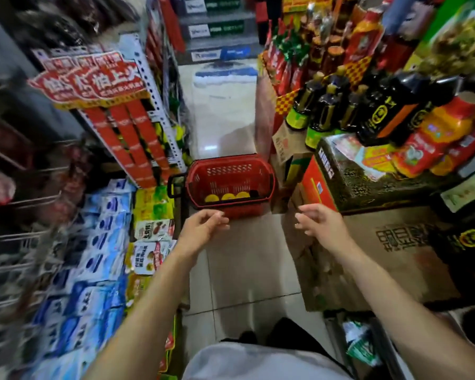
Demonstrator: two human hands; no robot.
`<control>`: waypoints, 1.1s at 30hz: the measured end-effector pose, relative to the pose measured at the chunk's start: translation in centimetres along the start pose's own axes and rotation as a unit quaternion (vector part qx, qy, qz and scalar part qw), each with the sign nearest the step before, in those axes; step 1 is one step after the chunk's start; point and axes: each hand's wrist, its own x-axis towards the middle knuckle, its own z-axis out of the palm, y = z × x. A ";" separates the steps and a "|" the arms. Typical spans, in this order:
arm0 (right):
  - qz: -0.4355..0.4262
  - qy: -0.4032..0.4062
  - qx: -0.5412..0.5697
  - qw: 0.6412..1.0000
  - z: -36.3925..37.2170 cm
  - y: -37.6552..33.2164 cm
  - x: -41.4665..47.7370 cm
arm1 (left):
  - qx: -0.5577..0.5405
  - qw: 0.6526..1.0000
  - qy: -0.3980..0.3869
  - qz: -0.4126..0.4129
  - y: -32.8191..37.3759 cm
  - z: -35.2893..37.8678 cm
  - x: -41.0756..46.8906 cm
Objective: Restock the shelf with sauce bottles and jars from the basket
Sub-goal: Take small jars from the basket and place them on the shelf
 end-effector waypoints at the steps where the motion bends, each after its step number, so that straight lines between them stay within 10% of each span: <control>1: 0.003 -0.006 0.000 1.000 0.2 0.0 0.9 | -0.011 1.000 0.011 -0.014 -0.1 -0.3 0.6; 33: 0.156 -0.092 0.000 0.983 5.4 -1.1 34.7 | 0.004 0.985 0.054 -0.161 7.2 0.9 32.3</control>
